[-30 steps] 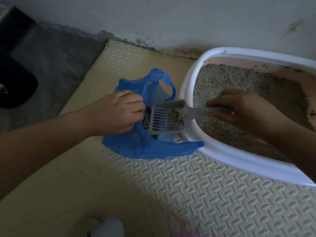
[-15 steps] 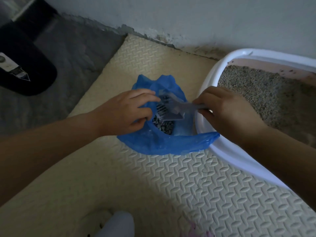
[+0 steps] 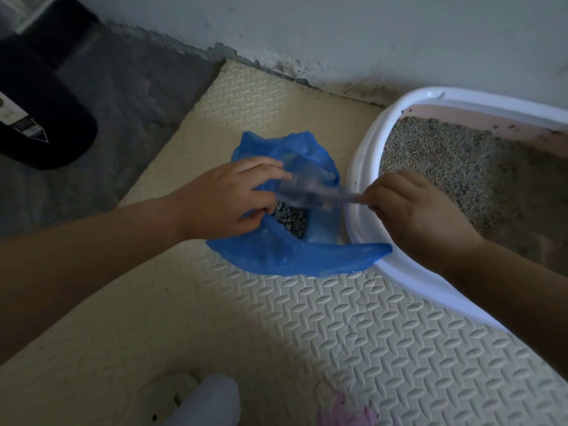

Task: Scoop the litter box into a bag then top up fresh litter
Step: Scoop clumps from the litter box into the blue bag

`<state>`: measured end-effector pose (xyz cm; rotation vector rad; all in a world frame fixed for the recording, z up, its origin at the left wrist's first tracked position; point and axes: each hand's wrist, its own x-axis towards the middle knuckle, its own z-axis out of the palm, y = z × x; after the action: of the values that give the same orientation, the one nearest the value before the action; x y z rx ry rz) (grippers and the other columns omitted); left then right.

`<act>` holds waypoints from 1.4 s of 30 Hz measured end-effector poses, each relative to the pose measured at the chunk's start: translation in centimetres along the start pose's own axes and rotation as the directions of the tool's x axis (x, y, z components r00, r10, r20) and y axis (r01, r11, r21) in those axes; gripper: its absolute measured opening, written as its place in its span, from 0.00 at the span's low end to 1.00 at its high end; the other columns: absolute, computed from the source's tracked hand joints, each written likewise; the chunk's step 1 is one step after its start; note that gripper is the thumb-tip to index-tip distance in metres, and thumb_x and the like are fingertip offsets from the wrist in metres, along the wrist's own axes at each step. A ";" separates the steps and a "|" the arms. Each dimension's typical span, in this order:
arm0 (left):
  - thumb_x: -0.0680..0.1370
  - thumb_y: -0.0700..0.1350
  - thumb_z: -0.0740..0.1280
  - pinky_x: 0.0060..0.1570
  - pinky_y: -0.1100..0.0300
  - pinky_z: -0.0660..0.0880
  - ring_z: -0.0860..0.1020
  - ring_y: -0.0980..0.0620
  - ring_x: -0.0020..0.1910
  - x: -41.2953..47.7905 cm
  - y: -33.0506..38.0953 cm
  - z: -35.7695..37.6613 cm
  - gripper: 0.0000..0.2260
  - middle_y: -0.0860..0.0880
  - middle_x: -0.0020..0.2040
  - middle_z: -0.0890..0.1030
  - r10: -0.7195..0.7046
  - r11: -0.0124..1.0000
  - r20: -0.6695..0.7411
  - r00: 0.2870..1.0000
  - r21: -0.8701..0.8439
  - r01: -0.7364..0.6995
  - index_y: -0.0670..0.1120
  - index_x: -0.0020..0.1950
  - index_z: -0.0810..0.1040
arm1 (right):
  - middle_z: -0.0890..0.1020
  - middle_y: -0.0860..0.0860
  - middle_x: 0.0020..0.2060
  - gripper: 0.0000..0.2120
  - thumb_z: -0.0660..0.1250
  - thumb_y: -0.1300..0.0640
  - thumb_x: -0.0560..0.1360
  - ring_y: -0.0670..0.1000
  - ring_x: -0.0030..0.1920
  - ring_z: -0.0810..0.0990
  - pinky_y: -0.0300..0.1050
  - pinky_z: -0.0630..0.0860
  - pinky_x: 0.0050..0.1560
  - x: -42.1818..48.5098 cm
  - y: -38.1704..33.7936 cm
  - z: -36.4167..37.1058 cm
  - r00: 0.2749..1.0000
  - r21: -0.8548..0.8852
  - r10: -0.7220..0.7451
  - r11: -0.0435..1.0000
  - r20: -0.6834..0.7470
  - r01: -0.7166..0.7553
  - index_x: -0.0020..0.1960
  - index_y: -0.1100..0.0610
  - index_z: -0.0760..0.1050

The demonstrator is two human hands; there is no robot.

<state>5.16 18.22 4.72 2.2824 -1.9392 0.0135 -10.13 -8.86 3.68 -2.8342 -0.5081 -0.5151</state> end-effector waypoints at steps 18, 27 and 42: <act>0.74 0.41 0.64 0.66 0.52 0.66 0.66 0.44 0.71 0.5 0.5 0.3 0.05 0.43 0.69 0.71 -0.026 1.000 -0.060 0.998 0.016 0.027 0.46 0.42 0.80 | 0.82 0.41 0.42 0.15 0.74 0.66 0.67 0.37 0.41 0.79 0.25 0.70 0.42 -5.2 0.8 -4.6 0.748 0.472 0.635 0.608 0.192 -0.638 0.46 0.48 0.79; 0.75 0.43 0.63 0.68 0.50 0.64 0.60 0.46 0.75 1.7 1.1 1.0 0.06 0.44 0.73 0.66 -0.081 0.997 -0.048 0.996 -0.021 0.080 0.48 0.42 0.79 | 0.84 0.44 0.40 0.21 0.75 0.37 0.55 0.44 0.37 0.82 0.32 0.78 0.39 -11.4 2.5 -7.8 0.513 0.602 0.810 0.267 0.283 -0.752 0.46 0.42 0.81; 0.73 0.43 0.68 0.58 0.58 0.68 0.63 0.49 0.72 7.4 5.6 4.7 0.02 0.46 0.73 0.66 0.076 0.991 0.091 0.993 -0.115 -0.065 0.49 0.42 0.78 | 0.79 0.50 0.37 0.12 0.62 0.63 0.77 0.50 0.35 0.76 0.46 0.74 0.39 -14.2 0.5 -6.0 0.200 0.538 0.939 0.019 0.279 -0.842 0.59 0.52 0.74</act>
<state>0.43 9.57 1.43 2.1798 -2.0106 -0.1948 -24.24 -15.07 3.77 -1.8019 1.0554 -0.1885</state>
